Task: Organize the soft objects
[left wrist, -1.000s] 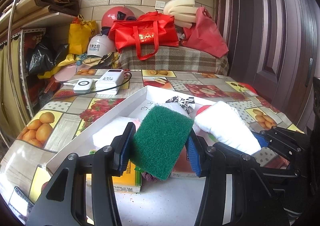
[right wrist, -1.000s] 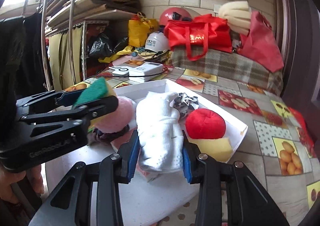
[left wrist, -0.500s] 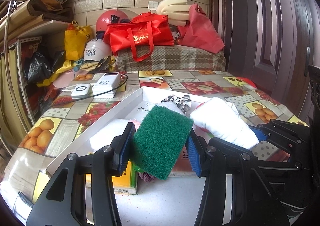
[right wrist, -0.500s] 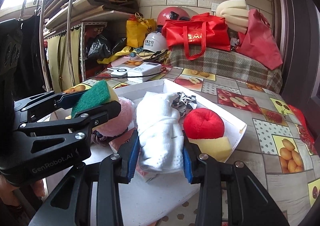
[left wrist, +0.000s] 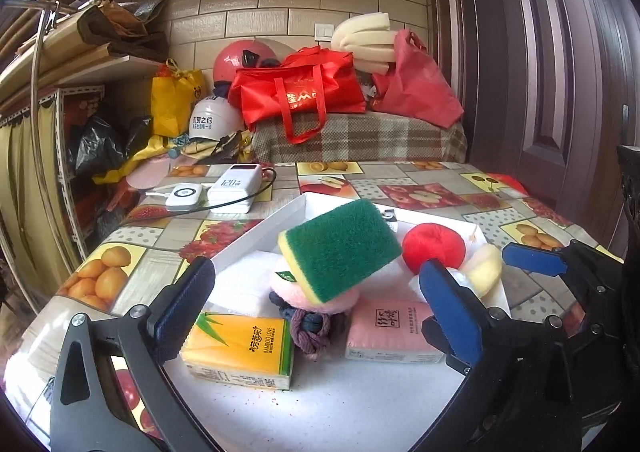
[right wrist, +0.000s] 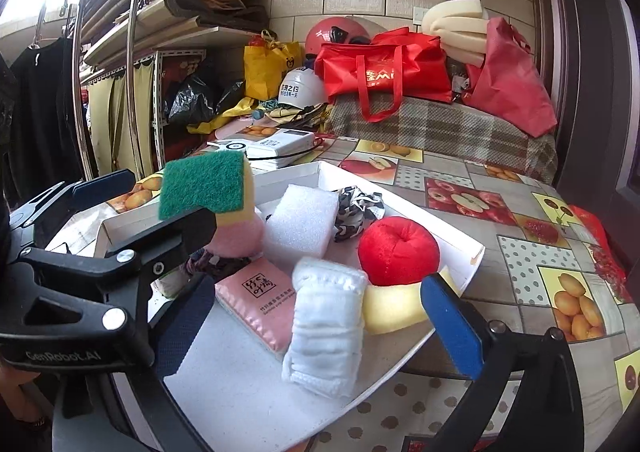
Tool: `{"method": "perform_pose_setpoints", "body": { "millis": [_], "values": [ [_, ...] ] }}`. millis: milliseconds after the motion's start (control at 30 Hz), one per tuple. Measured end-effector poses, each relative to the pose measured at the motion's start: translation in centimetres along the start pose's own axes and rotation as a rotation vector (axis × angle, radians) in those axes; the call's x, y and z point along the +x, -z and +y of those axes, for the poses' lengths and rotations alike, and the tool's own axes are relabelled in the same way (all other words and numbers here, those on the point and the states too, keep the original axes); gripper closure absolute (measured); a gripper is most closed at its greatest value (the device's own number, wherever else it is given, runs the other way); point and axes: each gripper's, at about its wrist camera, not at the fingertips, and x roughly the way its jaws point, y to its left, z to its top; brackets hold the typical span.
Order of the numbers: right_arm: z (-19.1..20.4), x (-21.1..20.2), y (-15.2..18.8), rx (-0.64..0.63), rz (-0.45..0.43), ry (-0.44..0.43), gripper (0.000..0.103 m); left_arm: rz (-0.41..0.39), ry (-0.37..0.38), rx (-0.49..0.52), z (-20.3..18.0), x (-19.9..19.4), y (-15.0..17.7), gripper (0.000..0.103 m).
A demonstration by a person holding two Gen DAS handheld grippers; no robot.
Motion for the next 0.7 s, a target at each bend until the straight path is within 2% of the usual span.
{"method": "perform_pose_setpoints", "body": {
  "millis": [167, 367, 700],
  "values": [
    [-0.2, 0.0, 0.0, 0.015, -0.004, 0.007, 0.0, -0.011, -0.007, -0.012, 0.3, -0.2, 0.0, 0.0],
    [-0.4, -0.6, 0.1, 0.032, -0.03, 0.013, 0.0, -0.079, -0.008, -0.012, 0.3, -1.5, 0.0, 0.0],
    [-0.8, -1.6, 0.2, 0.051, -0.082, 0.04, 0.0, -0.071, 0.008, -0.026, 0.2, -1.8, -0.1, 0.0]
  ]
}}
